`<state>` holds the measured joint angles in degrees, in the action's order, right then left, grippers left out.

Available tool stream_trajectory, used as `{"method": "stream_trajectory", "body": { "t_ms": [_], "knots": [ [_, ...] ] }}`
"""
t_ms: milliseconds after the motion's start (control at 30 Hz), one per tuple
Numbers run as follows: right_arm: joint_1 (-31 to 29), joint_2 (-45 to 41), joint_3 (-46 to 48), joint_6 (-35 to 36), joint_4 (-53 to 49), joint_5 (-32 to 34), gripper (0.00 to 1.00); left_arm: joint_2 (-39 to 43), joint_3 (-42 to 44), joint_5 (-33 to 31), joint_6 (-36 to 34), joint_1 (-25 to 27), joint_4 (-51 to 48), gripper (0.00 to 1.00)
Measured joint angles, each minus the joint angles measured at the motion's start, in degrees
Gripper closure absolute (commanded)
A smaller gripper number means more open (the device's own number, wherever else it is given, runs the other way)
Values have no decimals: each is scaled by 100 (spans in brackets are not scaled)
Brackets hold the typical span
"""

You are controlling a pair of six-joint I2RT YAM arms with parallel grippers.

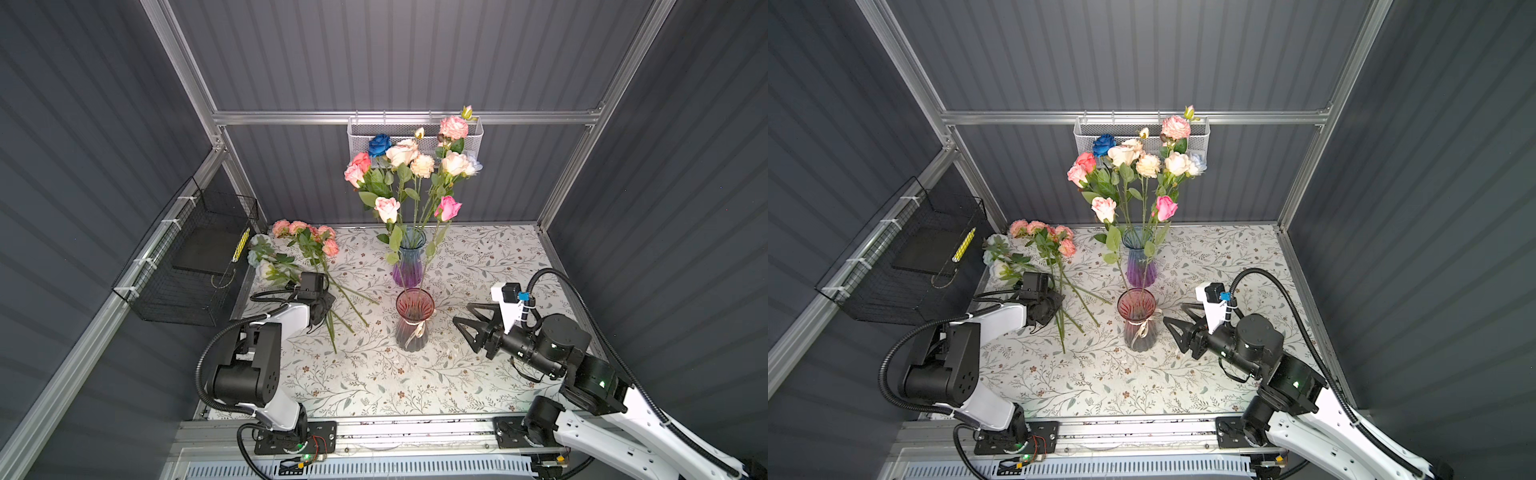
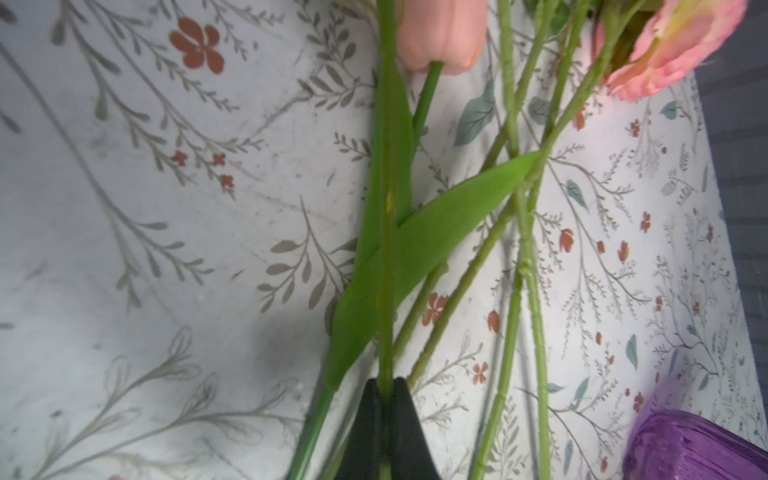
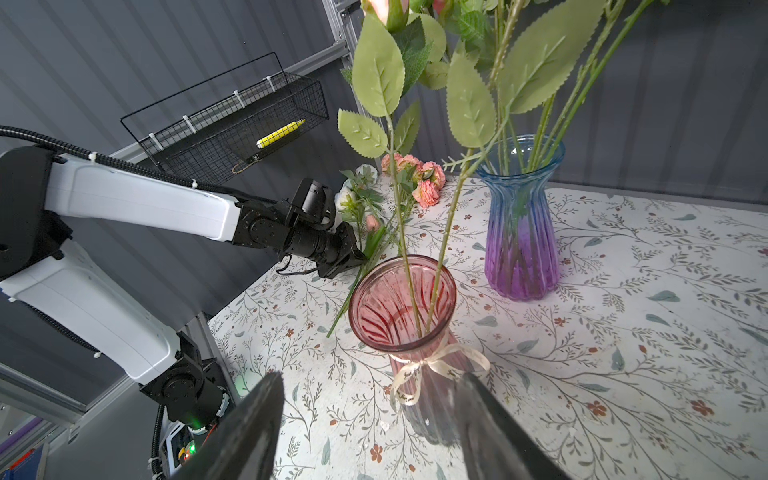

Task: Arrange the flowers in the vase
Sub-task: 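Lift the white rose with the left gripper while the right gripper reaches toward it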

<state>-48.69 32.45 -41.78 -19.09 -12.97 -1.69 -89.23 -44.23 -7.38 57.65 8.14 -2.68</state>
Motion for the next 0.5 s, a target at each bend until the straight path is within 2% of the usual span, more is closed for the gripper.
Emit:
{"method": "stream_trajectory", "body": {
  "t_ms": [233,500],
  "knots": [
    [0,-24,-39,-17,-103,4,31,1370,-243,28,-264,0,-468,100],
    [0,11,-363,-44,-179,-57,29,2715,-1161,573,-809,164,-1132,100]
  ]
}}
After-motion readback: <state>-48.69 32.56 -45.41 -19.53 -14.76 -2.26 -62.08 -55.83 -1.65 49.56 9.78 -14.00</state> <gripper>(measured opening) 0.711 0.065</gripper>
